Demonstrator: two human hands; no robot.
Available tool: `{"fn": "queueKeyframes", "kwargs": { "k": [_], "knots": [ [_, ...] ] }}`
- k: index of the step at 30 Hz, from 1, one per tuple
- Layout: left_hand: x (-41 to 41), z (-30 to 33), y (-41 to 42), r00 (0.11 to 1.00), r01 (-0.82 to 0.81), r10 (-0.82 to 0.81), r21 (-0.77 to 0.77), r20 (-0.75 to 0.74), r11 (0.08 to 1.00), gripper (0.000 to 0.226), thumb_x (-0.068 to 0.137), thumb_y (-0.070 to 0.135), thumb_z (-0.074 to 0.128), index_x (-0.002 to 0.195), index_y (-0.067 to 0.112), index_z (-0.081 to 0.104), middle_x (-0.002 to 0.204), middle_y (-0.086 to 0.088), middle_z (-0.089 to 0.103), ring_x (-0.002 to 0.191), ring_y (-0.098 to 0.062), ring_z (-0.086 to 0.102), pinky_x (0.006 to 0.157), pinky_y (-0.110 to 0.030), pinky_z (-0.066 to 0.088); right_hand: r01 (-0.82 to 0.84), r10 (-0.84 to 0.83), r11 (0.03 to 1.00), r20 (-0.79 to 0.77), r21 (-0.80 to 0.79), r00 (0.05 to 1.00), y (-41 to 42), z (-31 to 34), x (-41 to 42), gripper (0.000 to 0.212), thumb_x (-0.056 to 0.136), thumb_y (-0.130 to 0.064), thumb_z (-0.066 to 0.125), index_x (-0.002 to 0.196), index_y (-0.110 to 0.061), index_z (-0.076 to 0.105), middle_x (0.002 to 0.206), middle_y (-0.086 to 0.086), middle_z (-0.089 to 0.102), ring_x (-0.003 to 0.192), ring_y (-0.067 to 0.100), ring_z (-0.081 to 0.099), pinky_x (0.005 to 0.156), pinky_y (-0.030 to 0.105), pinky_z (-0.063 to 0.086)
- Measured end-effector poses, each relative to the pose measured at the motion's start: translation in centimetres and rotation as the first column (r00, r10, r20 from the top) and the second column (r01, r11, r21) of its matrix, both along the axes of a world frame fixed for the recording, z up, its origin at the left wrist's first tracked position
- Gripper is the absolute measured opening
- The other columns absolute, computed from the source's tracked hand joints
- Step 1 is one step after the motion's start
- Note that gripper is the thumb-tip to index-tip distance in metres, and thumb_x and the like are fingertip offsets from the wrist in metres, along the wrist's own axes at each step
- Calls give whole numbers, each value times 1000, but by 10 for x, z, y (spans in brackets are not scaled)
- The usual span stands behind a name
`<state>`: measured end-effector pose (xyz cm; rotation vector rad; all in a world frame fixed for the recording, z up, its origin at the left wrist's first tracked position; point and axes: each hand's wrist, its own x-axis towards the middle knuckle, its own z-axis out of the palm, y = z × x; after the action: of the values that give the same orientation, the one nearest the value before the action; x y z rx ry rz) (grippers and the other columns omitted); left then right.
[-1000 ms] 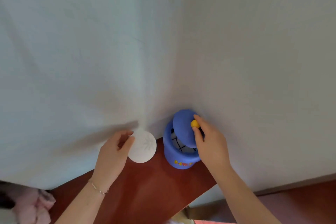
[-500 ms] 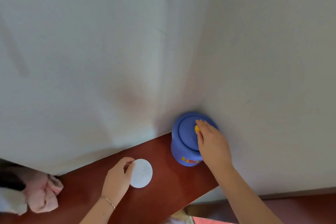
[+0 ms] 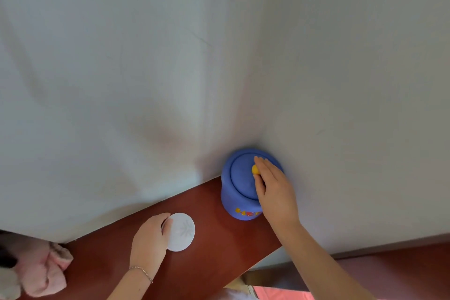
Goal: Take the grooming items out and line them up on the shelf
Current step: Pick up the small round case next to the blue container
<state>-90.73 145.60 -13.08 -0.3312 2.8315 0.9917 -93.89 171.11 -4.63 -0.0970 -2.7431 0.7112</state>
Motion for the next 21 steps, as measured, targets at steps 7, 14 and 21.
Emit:
{"fn": "queueKeyframes", "kwargs": {
  "k": [7, 14, 21],
  "knots": [
    [1, -1, -4, 995, 98, -96, -69, 32, 993, 36, 91, 16, 49, 125, 13, 56, 125, -3, 60, 117, -22, 52, 99, -32, 38, -36, 35, 999, 54, 18, 998, 5, 2, 1, 49, 94, -32, 41, 137, -8, 45, 138, 8, 51, 128, 21, 46, 102, 13, 22],
    [18, 23, -28, 923, 291, -361, -373, -133, 881, 55, 93, 43, 21, 106, 15, 67, 106, 2, 68, 97, -19, 64, 83, -30, 45, -401, 412, 903, -49, 153, 910, -58, 19, 35, 45, 94, -30, 41, 136, -12, 43, 135, 3, 54, 129, 14, 43, 107, 30, 36],
    [56, 63, -84, 955, 120, -226, -446, -191, 887, 47, 86, 39, 37, 112, 11, 65, 109, -2, 67, 101, -20, 63, 90, -30, 34, -697, 672, 669, 191, 256, 715, -147, 1, 41, 59, 82, -39, 48, 136, -16, 43, 138, -1, 51, 132, 15, 42, 109, 32, 32]
  ]
}}
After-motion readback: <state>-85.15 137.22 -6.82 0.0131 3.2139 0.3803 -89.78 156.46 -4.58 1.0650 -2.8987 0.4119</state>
